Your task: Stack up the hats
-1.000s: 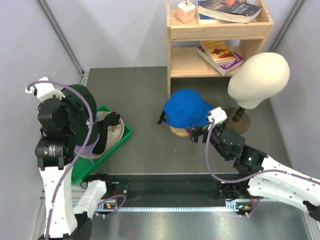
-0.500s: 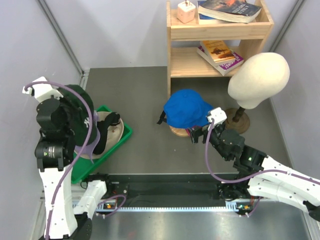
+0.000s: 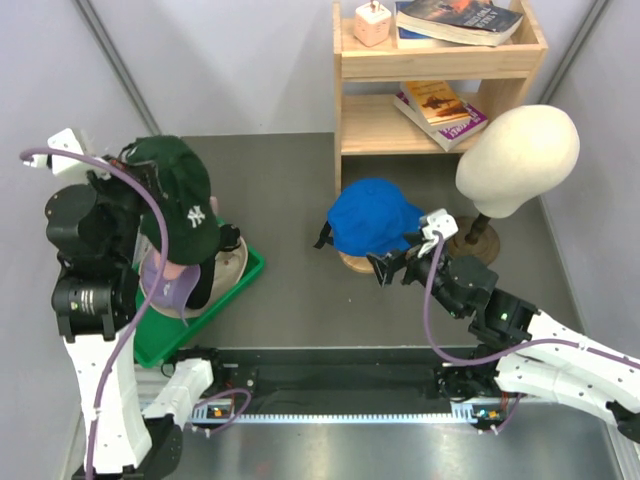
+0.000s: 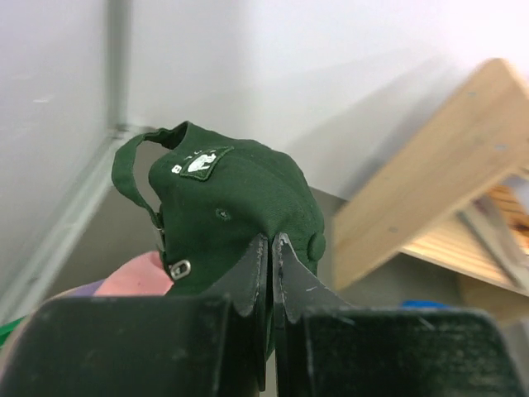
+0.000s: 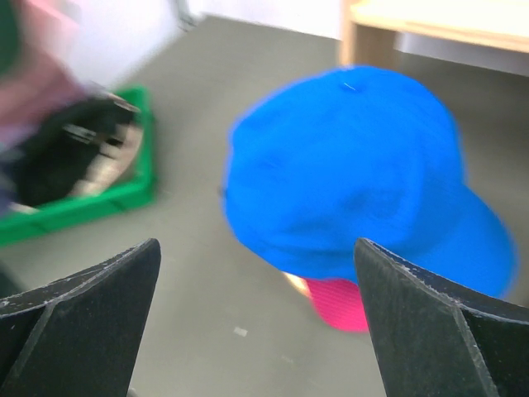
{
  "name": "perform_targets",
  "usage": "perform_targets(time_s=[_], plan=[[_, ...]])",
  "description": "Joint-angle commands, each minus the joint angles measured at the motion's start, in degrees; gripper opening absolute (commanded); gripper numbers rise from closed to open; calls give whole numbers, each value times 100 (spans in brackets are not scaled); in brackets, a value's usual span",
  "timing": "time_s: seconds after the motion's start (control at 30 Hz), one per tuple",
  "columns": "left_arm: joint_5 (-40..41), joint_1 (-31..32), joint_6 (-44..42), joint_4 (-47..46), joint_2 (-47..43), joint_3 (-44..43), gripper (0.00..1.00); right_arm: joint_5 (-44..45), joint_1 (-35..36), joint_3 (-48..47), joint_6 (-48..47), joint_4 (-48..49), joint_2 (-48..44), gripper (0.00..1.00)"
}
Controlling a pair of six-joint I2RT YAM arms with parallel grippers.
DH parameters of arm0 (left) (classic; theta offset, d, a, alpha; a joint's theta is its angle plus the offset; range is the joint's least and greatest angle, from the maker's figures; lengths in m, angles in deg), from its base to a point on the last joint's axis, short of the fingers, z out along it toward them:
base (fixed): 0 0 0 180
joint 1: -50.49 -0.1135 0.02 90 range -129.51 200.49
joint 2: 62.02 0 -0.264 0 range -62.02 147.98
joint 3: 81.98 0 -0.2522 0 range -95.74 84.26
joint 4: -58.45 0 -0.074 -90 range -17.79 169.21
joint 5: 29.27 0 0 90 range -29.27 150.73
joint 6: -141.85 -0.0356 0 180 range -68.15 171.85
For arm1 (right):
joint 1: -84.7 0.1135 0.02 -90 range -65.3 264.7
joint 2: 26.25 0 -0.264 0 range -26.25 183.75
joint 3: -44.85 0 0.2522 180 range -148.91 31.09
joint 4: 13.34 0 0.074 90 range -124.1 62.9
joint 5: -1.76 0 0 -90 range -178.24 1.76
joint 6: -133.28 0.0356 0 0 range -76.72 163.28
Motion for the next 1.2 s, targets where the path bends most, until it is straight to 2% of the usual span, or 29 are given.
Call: perform_targets(time_s=[0.0,0.23,0.37,0.43,0.47,0.5,0.57,0.6,0.7,0.9,0.97,1.17], plan=[[-1363,-7,673,-945,354,-233,0,-785,-61,-267,675,892,-20,100],[-2122,63,1394,-1859,724,-189,0,-1575,-61,-47,1510,2088,358,100],[-2132,230,1526,-2089,873,-207,0,-1822,-52,-29,1888,2493,665,100],[-2035,739,1544,-2247,891,-102,0,-1963,-34,-12,1994,2809,806,100],[-1730,940,1492,-2291,882,-49,0,-1998,-17,58,2116,2949,841,100],[-1527,1456,1448,-2361,873,13,0,-2025,-8,93,2187,3255,885,100],[-1010,2012,1369,-2807,838,311,0,-2078,18,233,2371,3547,921,100],[-920,2485,1369,-2923,873,373,0,-2087,27,269,2425,3696,947,100],[-447,3311,1237,-3143,1128,269,0,-2122,53,489,2636,4294,947,100],[82,4517,1026,-3837,1479,58,0,-2069,80,1077,3040,5516,825,100],[153,4738,956,-3935,1646,-30,0,-1982,89,1350,3189,5945,771,100],[548,5757,569,-4137,2235,-513,0,-1700,106,1781,3313,6396,631,100]])
